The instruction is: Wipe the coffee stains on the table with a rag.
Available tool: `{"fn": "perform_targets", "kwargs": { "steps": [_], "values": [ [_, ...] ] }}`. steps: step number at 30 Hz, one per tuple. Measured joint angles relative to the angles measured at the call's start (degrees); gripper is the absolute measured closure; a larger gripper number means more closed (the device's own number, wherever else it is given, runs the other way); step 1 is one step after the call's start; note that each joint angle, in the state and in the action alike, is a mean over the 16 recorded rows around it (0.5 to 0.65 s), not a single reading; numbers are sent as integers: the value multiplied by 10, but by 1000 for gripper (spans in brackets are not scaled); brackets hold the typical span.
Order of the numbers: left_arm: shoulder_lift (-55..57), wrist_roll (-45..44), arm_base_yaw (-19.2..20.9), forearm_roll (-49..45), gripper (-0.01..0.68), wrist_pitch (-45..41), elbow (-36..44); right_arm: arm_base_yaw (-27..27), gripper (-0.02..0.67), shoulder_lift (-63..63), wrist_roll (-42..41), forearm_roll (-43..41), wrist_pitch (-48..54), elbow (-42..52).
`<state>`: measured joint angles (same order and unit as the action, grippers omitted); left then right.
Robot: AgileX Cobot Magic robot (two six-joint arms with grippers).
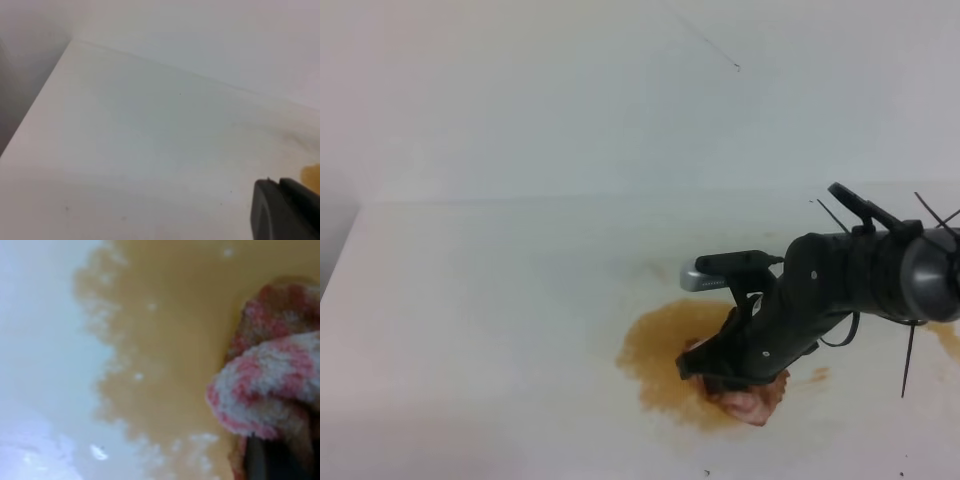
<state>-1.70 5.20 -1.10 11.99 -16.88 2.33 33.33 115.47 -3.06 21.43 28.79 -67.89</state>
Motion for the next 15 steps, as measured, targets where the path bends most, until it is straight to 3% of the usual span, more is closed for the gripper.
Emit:
{"fn": "perform_targets", "kwargs": {
  "steps": [15],
  "values": [
    [0,0,0,0,677,-1,0,31,599,8,-23,77,8,-14]
  ]
}}
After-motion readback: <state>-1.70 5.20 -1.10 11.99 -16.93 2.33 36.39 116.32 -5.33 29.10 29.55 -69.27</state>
